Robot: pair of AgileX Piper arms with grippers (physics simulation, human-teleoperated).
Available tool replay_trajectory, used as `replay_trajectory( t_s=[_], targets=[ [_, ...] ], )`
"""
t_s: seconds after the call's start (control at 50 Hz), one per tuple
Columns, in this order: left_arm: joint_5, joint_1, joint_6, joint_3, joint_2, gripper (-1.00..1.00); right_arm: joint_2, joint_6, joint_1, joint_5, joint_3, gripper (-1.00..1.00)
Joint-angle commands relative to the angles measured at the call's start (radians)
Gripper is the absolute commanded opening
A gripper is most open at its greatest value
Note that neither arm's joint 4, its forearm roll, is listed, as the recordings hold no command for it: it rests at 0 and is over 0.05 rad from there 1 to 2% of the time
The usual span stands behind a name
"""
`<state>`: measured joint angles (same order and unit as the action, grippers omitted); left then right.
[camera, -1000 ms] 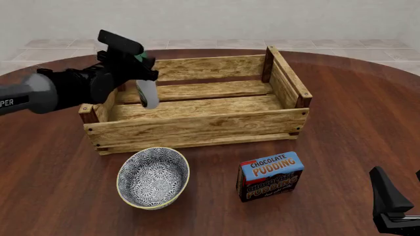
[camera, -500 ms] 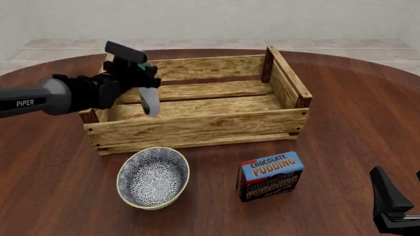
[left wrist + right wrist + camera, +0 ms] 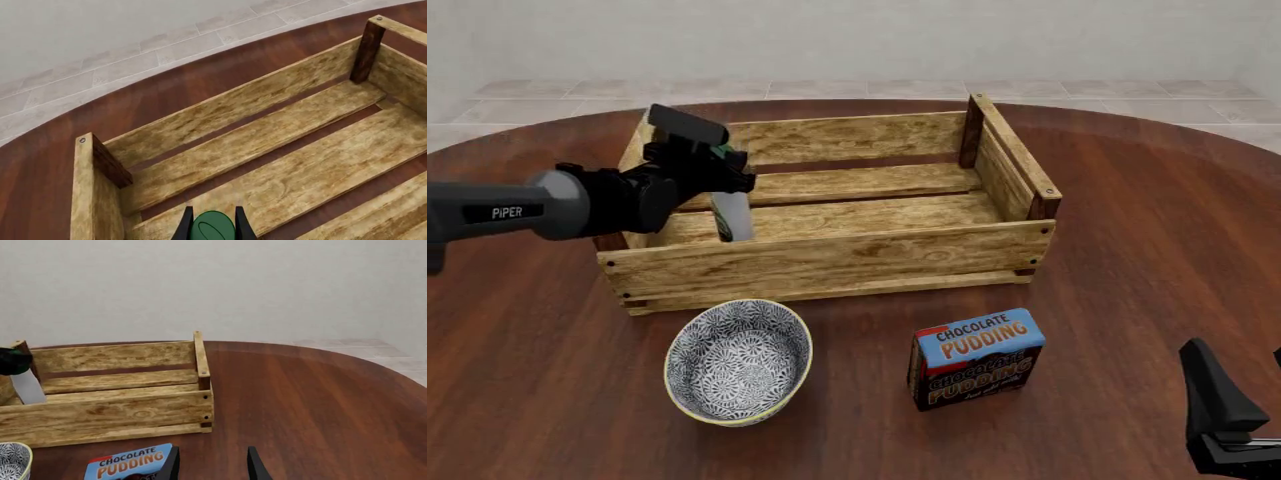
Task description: Pick up the salad dressing and put it in the tray.
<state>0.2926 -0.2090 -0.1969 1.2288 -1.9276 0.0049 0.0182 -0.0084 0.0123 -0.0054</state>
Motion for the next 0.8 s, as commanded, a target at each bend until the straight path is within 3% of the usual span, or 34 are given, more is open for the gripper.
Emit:
replay_trajectory(
  t_s=[0.02, 0.8],
  targets=[
    [0.013, 0.004, -0.009, 0.010, -0.027, -1.00, 0.001, 0.004, -0.003, -0.001, 0.001, 1.00],
    [0.034, 0.008, 0.008, 0.014, -0.098, -1.00, 0.003, 0.013, -0.005, -0.002, 0.000, 1.00]
  ],
)
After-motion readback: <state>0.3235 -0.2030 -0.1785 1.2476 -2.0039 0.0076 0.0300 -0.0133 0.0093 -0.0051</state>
